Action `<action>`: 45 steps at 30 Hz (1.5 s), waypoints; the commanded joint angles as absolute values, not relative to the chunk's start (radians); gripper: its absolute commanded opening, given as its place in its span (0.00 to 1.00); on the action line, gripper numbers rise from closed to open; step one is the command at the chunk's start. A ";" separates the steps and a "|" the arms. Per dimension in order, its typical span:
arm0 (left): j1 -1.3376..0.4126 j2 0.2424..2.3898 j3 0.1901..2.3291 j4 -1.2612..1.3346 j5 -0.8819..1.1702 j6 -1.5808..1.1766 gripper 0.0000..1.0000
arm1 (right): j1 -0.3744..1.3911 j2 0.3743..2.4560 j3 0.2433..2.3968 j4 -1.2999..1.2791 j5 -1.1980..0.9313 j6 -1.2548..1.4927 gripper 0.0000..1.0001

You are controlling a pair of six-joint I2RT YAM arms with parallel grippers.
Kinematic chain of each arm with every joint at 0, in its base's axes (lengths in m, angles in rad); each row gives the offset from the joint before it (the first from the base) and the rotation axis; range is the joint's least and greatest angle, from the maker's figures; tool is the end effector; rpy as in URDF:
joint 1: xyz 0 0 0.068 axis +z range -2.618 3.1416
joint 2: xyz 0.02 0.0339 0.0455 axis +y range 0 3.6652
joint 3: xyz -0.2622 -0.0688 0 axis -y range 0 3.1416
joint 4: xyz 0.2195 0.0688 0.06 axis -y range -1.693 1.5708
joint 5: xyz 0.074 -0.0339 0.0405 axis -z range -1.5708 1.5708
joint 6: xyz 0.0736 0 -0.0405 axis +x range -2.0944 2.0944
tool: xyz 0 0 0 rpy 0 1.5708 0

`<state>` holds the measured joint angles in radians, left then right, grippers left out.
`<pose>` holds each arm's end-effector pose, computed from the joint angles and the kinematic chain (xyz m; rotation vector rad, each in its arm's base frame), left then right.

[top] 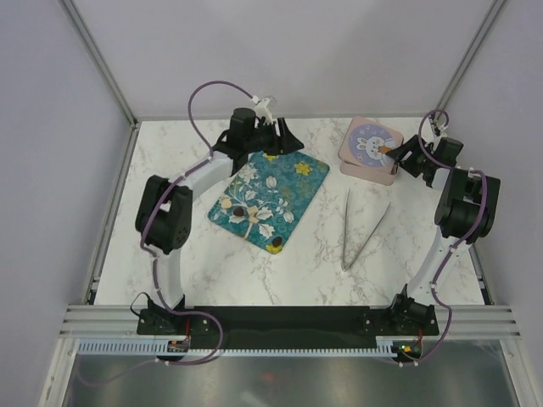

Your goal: Pack the chocolate

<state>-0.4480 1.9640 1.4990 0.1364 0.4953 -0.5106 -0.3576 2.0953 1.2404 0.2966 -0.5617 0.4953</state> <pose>0.4129 -0.2372 0.2661 0.2971 1.9968 -1.1012 0.4411 -0.1230 0.1420 0.5573 2.0308 0.6778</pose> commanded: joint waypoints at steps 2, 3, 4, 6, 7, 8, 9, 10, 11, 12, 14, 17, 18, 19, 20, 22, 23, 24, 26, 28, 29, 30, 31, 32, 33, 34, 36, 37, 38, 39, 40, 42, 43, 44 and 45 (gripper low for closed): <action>-0.485 2.135 1.766 0.259 0.554 -0.535 0.64 | -0.348 2.059 1.281 0.316 -0.620 0.445 0.74; -0.489 2.219 1.810 0.259 0.563 -0.554 0.64 | -0.347 2.060 1.284 0.310 -0.627 0.437 0.74; -0.491 2.258 1.856 0.259 0.578 -0.566 0.64 | -0.342 2.060 1.288 0.301 -0.629 0.430 0.74; -0.500 2.333 1.968 0.259 0.580 -0.603 0.65 | -0.341 2.056 1.289 0.288 -0.629 0.423 0.75; -0.503 2.392 1.997 0.259 0.569 -0.615 0.66 | -0.339 2.056 1.286 0.293 -0.629 0.426 0.76; -0.512 2.423 2.049 0.261 0.562 -0.627 0.66 | -0.339 2.054 1.282 0.296 -0.629 0.429 0.76; -0.515 2.450 2.072 0.262 0.552 -0.652 0.67 | -0.339 2.051 1.281 0.293 -0.629 0.431 0.77; -0.520 2.504 2.095 0.274 0.543 -0.661 0.67 | -0.341 2.046 1.279 0.291 -0.632 0.431 0.77; -0.529 2.528 2.135 0.288 0.538 -0.673 0.67 | -0.339 2.045 1.276 0.291 -0.632 0.430 0.77; -0.534 2.549 2.152 0.304 0.538 -0.699 0.67 | -0.339 2.042 1.276 0.291 -0.630 0.433 0.78; -0.551 2.612 2.201 0.343 0.519 -0.722 0.67 | -0.339 2.034 1.278 0.293 -0.632 0.436 0.78; -0.569 2.681 2.258 0.376 0.488 -0.759 0.65 | -0.339 2.033 1.285 0.281 -0.635 0.433 0.79; -0.574 2.695 2.267 0.396 0.485 -0.784 0.65 | -0.339 2.031 1.285 0.281 -0.637 0.433 0.79; -0.577 2.707 2.276 0.411 0.485 -0.796 0.64 | -0.339 2.029 1.282 0.281 -0.638 0.428 0.79; -0.583 2.720 2.290 0.438 0.486 -0.808 0.64 | -0.339 2.029 1.279 0.278 -0.638 0.428 0.79; -0.589 2.741 2.296 0.456 0.477 -0.834 0.64 | -0.339 2.028 1.276 0.276 -0.638 0.428 0.79; -0.594 2.746 2.304 0.459 0.473 -0.836 0.64 | -0.339 2.026 1.275 0.275 -0.640 0.434 0.80; -0.595 2.753 2.309 0.459 0.471 -0.833 0.64 | -0.339 2.023 1.273 0.275 -0.646 0.434 0.80; -0.597 2.757 2.315 0.468 0.471 -0.838 0.64 | -0.339 2.017 1.273 0.278 -0.650 0.440 0.80; -0.598 2.760 2.315 0.489 0.471 -0.853 0.63 | -0.339 2.000 1.264 0.288 -0.655 0.445 0.80; -0.598 2.760 2.313 0.489 0.469 -0.857 0.62 | -0.339 1.994 1.253 0.296 -0.657 0.446 0.81; -0.598 2.760 2.312 0.488 0.471 -0.868 0.59 | -0.339 1.981 1.249 0.298 -0.655 0.445 0.82; -0.598 2.763 2.309 0.489 0.469 -0.876 0.58 | -0.339 1.974 1.246 0.298 -0.650 0.443 0.82; -0.598 2.764 2.309 0.488 0.469 -0.893 0.56 | -0.339 1.970 1.246 0.293 -0.647 0.443 0.82; -0.598 2.766 2.309 0.488 0.471 -0.902 0.52 | -0.339 1.965 1.249 0.290 -0.647 0.442 0.83; -0.598 2.769 2.307 0.488 0.475 -0.910 0.50 | -0.341 1.965 1.253 0.284 -0.646 0.443 0.83; -0.598 2.772 2.304 0.488 0.479 -0.940 0.45 | -0.341 1.962 1.264 0.279 -0.647 0.449 0.83; -0.598 2.773 2.306 0.491 0.486 -0.951 0.44 | -0.341 1.959 1.264 0.279 -0.647 0.457 0.83; -0.600 2.778 2.306 0.494 0.489 -0.963 0.43 | -0.341 1.959 1.267 0.278 -0.643 0.460 0.83; -0.600 2.778 2.304 0.492 0.491 -0.966 0.41 | -0.342 1.956 1.267 0.275 -0.638 0.465 0.84; -0.600 2.777 2.303 0.489 0.492 -0.968 0.40 | -0.342 1.956 1.267 0.273 -0.637 0.465 0.84; -0.600 2.775 2.301 0.474 0.494 -0.968 0.39 | -0.341 1.953 1.264 0.267 -0.632 0.462 0.84; -0.598 2.776 2.301 0.462 0.488 -0.968 0.38 | -0.342 1.953 1.264 0.268 -0.630 0.460 0.84; -0.598 2.775 2.301 0.437 0.483 -0.965 0.36 | -0.342 1.953 1.264 0.267 -0.630 0.463 0.84; -0.597 2.776 2.301 0.433 0.482 -0.965 0.36 | -0.342 1.951 1.262 0.265 -0.632 0.462 0.84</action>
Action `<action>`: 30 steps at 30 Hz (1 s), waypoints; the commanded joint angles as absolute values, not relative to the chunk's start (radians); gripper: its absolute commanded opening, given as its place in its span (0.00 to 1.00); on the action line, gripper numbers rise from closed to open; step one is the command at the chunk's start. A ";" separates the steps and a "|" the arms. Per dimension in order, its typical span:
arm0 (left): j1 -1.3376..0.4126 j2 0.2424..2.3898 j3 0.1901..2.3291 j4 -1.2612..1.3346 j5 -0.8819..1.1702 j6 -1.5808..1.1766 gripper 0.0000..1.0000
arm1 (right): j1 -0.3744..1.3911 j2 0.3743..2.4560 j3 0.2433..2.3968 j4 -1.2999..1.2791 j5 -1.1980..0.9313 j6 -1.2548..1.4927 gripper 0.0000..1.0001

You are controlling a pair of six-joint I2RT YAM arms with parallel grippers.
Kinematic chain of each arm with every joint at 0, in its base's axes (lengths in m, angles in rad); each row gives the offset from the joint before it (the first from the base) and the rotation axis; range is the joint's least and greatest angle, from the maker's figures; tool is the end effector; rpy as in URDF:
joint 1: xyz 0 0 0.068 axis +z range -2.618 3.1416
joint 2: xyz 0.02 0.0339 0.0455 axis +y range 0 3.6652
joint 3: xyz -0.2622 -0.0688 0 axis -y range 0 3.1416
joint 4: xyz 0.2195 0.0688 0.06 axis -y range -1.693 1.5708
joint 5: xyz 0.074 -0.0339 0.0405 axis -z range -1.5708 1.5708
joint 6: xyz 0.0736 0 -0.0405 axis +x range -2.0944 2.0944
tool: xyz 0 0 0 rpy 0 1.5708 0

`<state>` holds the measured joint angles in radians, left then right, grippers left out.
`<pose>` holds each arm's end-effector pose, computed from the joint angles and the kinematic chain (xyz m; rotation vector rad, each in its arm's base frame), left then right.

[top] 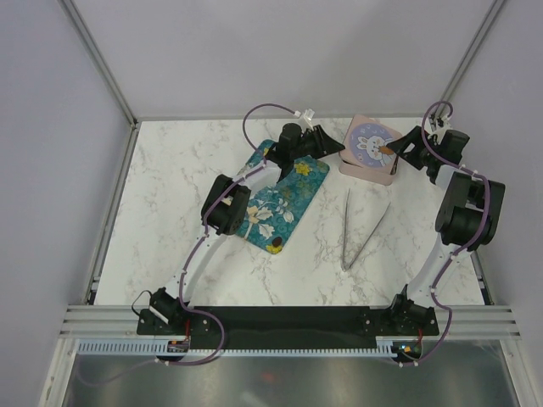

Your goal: Pack the chocolate

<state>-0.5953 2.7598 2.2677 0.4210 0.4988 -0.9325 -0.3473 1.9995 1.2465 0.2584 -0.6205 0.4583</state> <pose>0.4964 -0.3787 0.1505 0.1212 1.8822 -1.5198 0.4358 -0.1122 0.1821 0.4322 1.9913 0.7069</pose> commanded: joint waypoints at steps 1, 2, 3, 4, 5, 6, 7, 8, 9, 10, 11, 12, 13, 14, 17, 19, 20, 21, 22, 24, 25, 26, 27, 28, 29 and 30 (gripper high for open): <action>-0.597 2.777 2.298 0.427 0.476 -0.971 0.35 | -0.342 1.951 1.262 0.267 -0.630 0.463 0.84; -0.594 2.777 2.296 0.426 0.476 -0.998 0.33 | -0.342 1.950 1.262 0.267 -0.630 0.465 0.84; -0.592 2.781 2.295 0.431 0.474 -1.023 0.30 | -0.342 1.948 1.262 0.267 -0.630 0.465 0.84; -0.591 2.783 2.292 0.445 0.483 -1.049 0.28 | -0.342 1.947 1.262 0.265 -0.629 0.463 0.84; -0.588 2.787 2.292 0.459 0.488 -1.098 0.27 | -0.342 1.945 1.264 0.267 -0.627 0.460 0.84; -0.588 2.787 2.292 0.481 0.494 -1.115 0.24 | -0.342 1.944 1.264 0.267 -0.627 0.459 0.84; -0.586 2.787 2.293 0.485 0.492 -1.124 0.24 | -0.342 1.944 1.264 0.267 -0.623 0.457 0.84; -0.586 2.784 2.292 0.482 0.492 -1.138 0.21 | -0.342 1.944 1.264 0.265 -0.623 0.459 0.84; -0.586 2.780 2.292 0.474 0.491 -1.143 0.19 | -0.342 1.945 1.262 0.264 -0.623 0.459 0.84; -0.583 2.775 2.287 0.460 0.488 -1.152 0.17 | -0.342 1.945 1.262 0.264 -0.624 0.459 0.84; -0.581 2.776 2.283 0.459 0.488 -1.182 0.09 | -0.342 1.945 1.261 0.267 -0.627 0.462 0.84; -0.578 2.775 2.276 0.462 0.489 -1.207 0.05 | -0.342 1.944 1.261 0.267 -0.627 0.463 0.84; -0.575 2.775 2.255 0.495 0.492 -1.236 0.03 | -0.342 1.942 1.259 0.271 -0.629 0.465 0.84; -0.569 2.776 2.244 0.520 0.494 -1.302 0.02 | -0.342 1.942 1.259 0.273 -0.632 0.466 0.84; -0.561 2.790 2.227 0.626 0.499 -1.406 0.02 | -0.342 1.936 1.261 0.275 -0.632 0.468 0.84; -0.560 2.792 2.232 0.643 0.494 -1.436 0.02 | -0.342 1.931 1.261 0.278 -0.632 0.472 0.84; -0.560 2.790 2.233 0.643 0.492 -1.442 0.02 | -0.342 1.930 1.261 0.279 -0.634 0.476 0.84; -0.560 2.787 2.235 0.638 0.494 -1.443 0.02 | -0.342 1.930 1.261 0.282 -0.640 0.479 0.84; -0.560 2.784 2.230 0.634 0.491 -1.451 0.02 | -0.342 1.930 1.259 0.287 -0.643 0.488 0.84; -0.560 2.790 2.227 0.655 0.498 -1.489 0.02 | -0.342 1.928 1.255 0.302 -0.659 0.508 0.84; -0.560 2.792 2.227 0.666 0.502 -1.517 0.02 | -0.342 1.928 1.247 0.326 -0.667 0.543 0.84; -0.560 2.793 2.227 0.675 0.503 -1.528 0.02 | -0.342 1.928 1.243 0.343 -0.676 0.563 0.84; -0.560 2.795 2.227 0.684 0.506 -1.537 0.02 | -0.342 1.930 1.238 0.359 -0.684 0.586 0.84; -0.560 2.795 2.226 0.689 0.508 -1.545 0.02 | -0.342 1.931 1.236 0.368 -0.689 0.601 0.84; -0.560 2.795 2.226 0.693 0.509 -1.552 0.02 | -0.342 1.933 1.238 0.367 -0.690 0.613 0.84; -0.560 2.793 2.226 0.699 0.509 -1.560 0.02 | -0.342 1.936 1.238 0.365 -0.690 0.636 0.83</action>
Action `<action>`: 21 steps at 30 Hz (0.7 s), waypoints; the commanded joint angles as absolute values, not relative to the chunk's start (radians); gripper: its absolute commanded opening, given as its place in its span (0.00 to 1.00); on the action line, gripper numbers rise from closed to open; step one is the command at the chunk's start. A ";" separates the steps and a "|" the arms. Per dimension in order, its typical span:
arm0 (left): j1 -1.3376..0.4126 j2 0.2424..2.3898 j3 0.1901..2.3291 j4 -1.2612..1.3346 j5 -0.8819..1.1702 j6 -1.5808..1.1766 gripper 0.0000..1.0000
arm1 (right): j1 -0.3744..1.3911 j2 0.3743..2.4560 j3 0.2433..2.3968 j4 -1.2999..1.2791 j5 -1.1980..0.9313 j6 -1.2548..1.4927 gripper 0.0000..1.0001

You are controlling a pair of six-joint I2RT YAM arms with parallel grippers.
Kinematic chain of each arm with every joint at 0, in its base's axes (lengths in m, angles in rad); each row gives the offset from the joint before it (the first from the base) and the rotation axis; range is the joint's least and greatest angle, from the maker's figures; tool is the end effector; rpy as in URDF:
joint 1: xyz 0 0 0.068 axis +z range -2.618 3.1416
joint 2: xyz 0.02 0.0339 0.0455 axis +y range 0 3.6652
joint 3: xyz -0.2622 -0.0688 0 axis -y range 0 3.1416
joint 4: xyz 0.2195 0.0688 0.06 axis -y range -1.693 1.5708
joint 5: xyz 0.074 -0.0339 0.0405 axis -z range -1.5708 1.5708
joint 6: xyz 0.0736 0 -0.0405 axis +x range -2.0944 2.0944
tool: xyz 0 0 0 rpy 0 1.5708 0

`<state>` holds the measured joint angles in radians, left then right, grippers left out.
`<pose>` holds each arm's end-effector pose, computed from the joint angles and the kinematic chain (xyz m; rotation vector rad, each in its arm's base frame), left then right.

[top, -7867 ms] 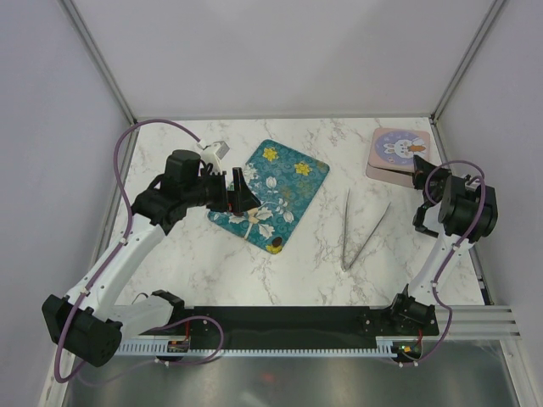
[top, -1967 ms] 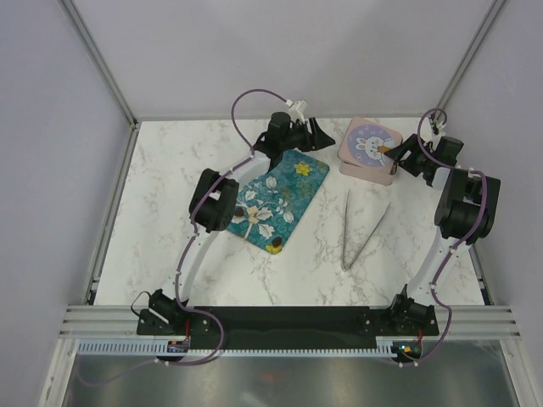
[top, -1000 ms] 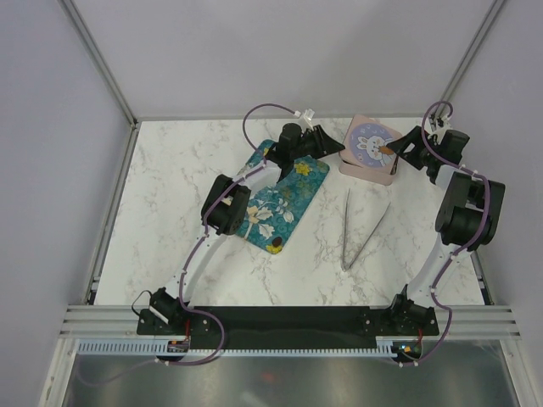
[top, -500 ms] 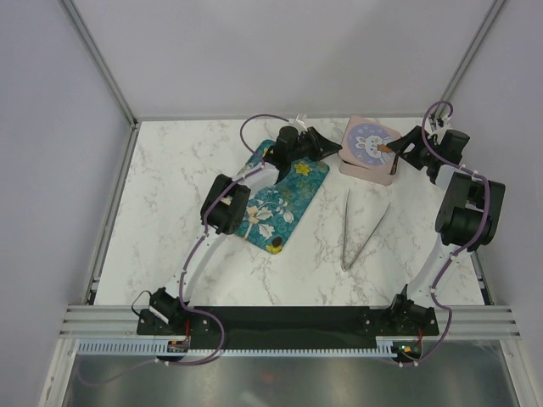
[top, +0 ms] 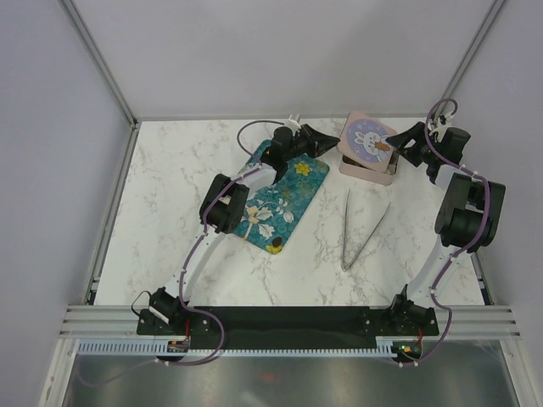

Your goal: Pack the chocolate

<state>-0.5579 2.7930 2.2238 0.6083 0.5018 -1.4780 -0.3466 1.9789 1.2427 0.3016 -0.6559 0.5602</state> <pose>0.5090 -0.3594 0.1407 -0.3810 1.8835 -1.8932 0.4357 -0.1096 0.1955 0.4732 1.9375 0.7920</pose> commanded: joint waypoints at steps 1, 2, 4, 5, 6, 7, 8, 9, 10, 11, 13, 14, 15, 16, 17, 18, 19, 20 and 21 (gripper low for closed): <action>-0.560 2.793 2.224 0.704 0.511 -1.566 0.02 | -0.341 1.936 1.235 0.362 -0.690 0.641 0.82; -0.560 2.793 2.224 0.706 0.509 -1.575 0.02 | -0.341 1.934 1.233 0.361 -0.690 0.650 0.81; -0.560 2.790 2.221 0.695 0.509 -1.575 0.02 | -0.336 1.931 1.235 0.332 -0.683 0.646 0.81; -0.560 2.790 2.218 0.687 0.509 -1.572 0.02 | -0.333 1.927 1.241 0.310 -0.648 0.638 0.80; -0.560 2.790 2.215 0.681 0.509 -1.566 0.02 | -0.328 1.925 1.247 0.284 -0.631 0.626 0.79; -0.560 2.789 2.212 0.663 0.509 -1.559 0.02 | -0.321 1.928 1.265 0.244 -0.615 0.597 0.79; -0.558 2.790 2.212 0.655 0.511 -1.542 0.02 | -0.316 1.936 1.278 0.224 -0.592 0.585 0.78; -0.558 2.790 2.209 0.650 0.511 -1.534 0.02 | -0.307 1.942 1.291 0.200 -0.580 0.571 0.78; -0.557 2.790 2.201 0.647 0.511 -1.529 0.03 | -0.301 1.947 1.316 0.152 -0.569 0.542 0.78; -0.555 2.790 2.195 0.644 0.511 -1.519 0.02 | -0.296 1.953 1.322 0.137 -0.554 0.529 0.77; -0.552 2.789 2.178 0.637 0.514 -1.505 0.02 | -0.282 1.957 1.338 0.111 -0.512 0.508 0.77; -0.551 2.787 2.172 0.634 0.514 -1.500 0.02 | -0.279 1.963 1.345 0.100 -0.500 0.499 0.77; -0.549 2.786 2.168 0.634 0.518 -1.499 0.02 | -0.270 1.965 1.351 0.088 -0.470 0.489 0.77; -0.549 2.784 2.163 0.630 0.518 -1.488 0.02 | -0.265 1.965 1.362 0.071 -0.456 0.479 0.77; -0.548 2.786 2.161 0.626 0.520 -1.483 0.02 | -0.261 1.968 1.367 0.066 -0.445 0.462 0.77; -0.548 2.783 2.163 0.618 0.519 -1.477 0.02 | -0.258 1.970 1.370 0.060 -0.433 0.457 0.77; -0.545 2.781 2.164 0.612 0.520 -1.462 0.02 | -0.252 1.971 1.379 0.046 -0.407 0.451 0.77; -0.545 2.778 2.166 0.588 0.520 -1.453 0.02 | -0.249 1.974 1.384 0.035 -0.394 0.437 0.77; -0.543 2.777 2.166 0.572 0.519 -1.441 0.02 | -0.242 1.974 1.390 0.022 -0.376 0.428 0.77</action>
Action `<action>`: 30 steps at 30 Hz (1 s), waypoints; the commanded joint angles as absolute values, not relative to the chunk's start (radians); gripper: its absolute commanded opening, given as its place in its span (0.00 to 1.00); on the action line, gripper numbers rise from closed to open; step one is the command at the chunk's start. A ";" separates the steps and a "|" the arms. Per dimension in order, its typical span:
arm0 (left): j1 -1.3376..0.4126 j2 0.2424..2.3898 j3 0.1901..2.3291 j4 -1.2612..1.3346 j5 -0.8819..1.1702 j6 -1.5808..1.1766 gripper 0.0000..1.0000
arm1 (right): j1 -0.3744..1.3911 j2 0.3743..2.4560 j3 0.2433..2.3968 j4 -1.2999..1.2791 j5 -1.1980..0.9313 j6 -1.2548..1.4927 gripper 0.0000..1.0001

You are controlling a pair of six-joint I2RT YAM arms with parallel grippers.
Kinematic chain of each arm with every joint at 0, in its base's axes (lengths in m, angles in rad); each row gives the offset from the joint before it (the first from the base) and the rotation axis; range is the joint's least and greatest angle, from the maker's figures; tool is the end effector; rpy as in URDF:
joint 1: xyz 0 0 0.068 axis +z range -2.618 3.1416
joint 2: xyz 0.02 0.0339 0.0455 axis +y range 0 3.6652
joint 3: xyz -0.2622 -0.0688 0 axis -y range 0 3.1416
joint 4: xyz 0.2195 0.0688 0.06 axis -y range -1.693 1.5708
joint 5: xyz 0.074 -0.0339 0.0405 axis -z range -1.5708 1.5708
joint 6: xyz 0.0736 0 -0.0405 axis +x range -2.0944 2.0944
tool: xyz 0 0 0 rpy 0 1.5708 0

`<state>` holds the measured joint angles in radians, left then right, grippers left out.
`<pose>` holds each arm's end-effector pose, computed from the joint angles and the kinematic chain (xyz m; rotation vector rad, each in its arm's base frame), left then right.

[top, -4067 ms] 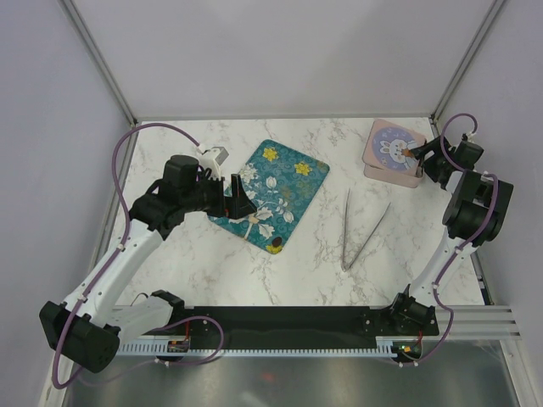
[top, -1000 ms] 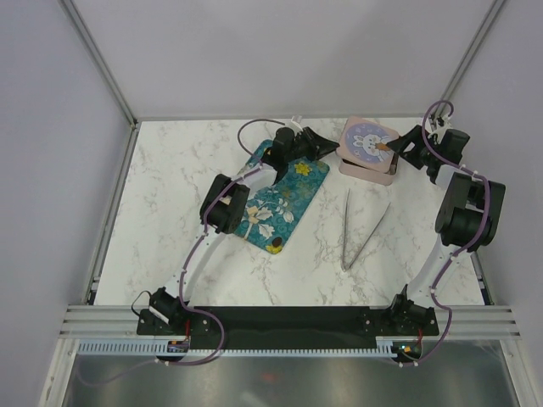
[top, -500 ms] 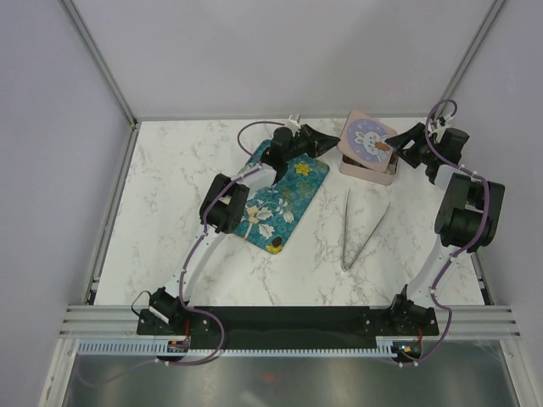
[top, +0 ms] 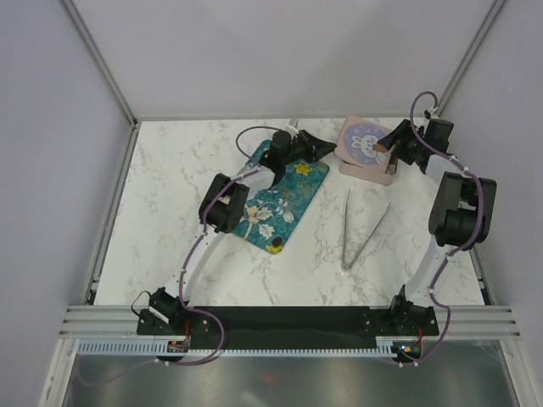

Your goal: Pack the chocolate

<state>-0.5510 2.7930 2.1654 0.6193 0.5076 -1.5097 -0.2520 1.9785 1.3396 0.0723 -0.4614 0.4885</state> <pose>0.5075 -0.3538 0.1216 -0.4481 1.9349 -1.8924 0.4478 -0.0815 0.1964 0.5118 2.0733 0.6312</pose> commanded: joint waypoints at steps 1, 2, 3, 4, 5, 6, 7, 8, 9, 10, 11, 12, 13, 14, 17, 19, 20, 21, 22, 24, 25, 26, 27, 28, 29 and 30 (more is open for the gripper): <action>-0.540 2.766 2.164 0.552 0.518 -1.412 0.02 | -0.241 1.973 1.396 0.003 -0.348 0.422 0.77; -0.538 2.763 2.163 0.534 0.515 -1.398 0.03 | -0.239 1.971 1.396 0.002 -0.335 0.417 0.77; -0.537 2.755 2.158 0.520 0.512 -1.385 0.02 | -0.239 1.970 1.397 0.002 -0.324 0.408 0.77; -0.534 2.746 2.152 0.496 0.511 -1.373 0.02 | -0.238 1.968 1.399 0.002 -0.321 0.405 0.77; -0.534 2.743 2.151 0.483 0.508 -1.349 0.02 | -0.238 1.968 1.401 -0.021 -0.310 0.405 0.77; -0.532 2.738 2.151 0.468 0.503 -1.338 0.02 | -0.238 1.968 1.401 -0.023 -0.310 0.403 0.77; -0.532 2.732 2.152 0.448 0.499 -1.321 0.02 | -0.238 1.971 1.405 -0.026 -0.308 0.405 0.77; -0.531 2.731 2.152 0.440 0.496 -1.315 0.02 | -0.238 1.979 1.410 -0.031 -0.308 0.403 0.77; -0.531 2.729 2.152 0.437 0.491 -1.310 0.02 | -0.236 1.985 1.413 -0.034 -0.310 0.403 0.78; -0.531 2.729 2.151 0.436 0.491 -1.309 0.02 | -0.236 1.990 1.419 -0.038 -0.314 0.406 0.77; -0.529 2.729 2.152 0.436 0.492 -1.308 0.02 | -0.235 2.000 1.422 -0.038 -0.316 0.408 0.77; -0.531 2.729 2.154 0.434 0.492 -1.307 0.02 | -0.233 2.005 1.424 -0.040 -0.327 0.411 0.78; -0.529 2.729 2.155 0.434 0.492 -1.302 0.02 | -0.232 2.009 1.427 -0.034 -0.333 0.417 0.77; -0.531 2.730 2.155 0.433 0.492 -1.301 0.02 | -0.232 2.020 1.428 -0.028 -0.351 0.423 0.78; -0.531 2.729 2.158 0.433 0.492 -1.295 0.02 | -0.230 2.043 1.425 0.026 -0.394 0.463 0.77; -0.531 2.731 2.161 0.433 0.494 -1.290 0.02 | -0.230 2.060 1.428 0.057 -0.446 0.491 0.77; -0.531 2.730 2.161 0.436 0.494 -1.287 0.02 | -0.230 2.068 1.427 0.070 -0.460 0.517 0.76; -0.531 2.732 2.164 0.437 0.498 -1.284 0.02 | -0.230 2.069 1.419 0.090 -0.474 0.531 0.76; -0.532 2.731 2.164 0.440 0.499 -1.279 0.02 | -0.230 2.069 1.402 0.135 -0.495 0.541 0.75; -0.531 2.730 2.164 0.449 0.502 -1.279 0.02 | -0.232 2.071 1.393 0.169 -0.514 0.574 0.72; -0.534 2.729 2.166 0.454 0.502 -1.279 0.02 | -0.232 2.075 1.388 0.179 -0.538 0.583 0.70; -0.534 2.730 2.167 0.459 0.503 -1.279 0.02 | -0.232 2.077 1.384 0.198 -0.552 0.592 0.68; -0.534 2.730 2.171 0.468 0.506 -1.279 0.02 | -0.232 2.077 1.378 0.213 -0.561 0.613 0.65; -0.535 2.732 2.174 0.468 0.508 -1.273 0.02 | -0.233 2.075 1.365 0.242 -0.578 0.623 0.62; -0.537 2.732 2.178 0.468 0.512 -1.270 0.02 | -0.235 2.072 1.359 0.255 -0.587 0.632 0.54; -0.538 2.734 2.189 0.468 0.520 -1.267 0.02 | -0.241 2.071 1.350 0.273 -0.600 0.644 0.48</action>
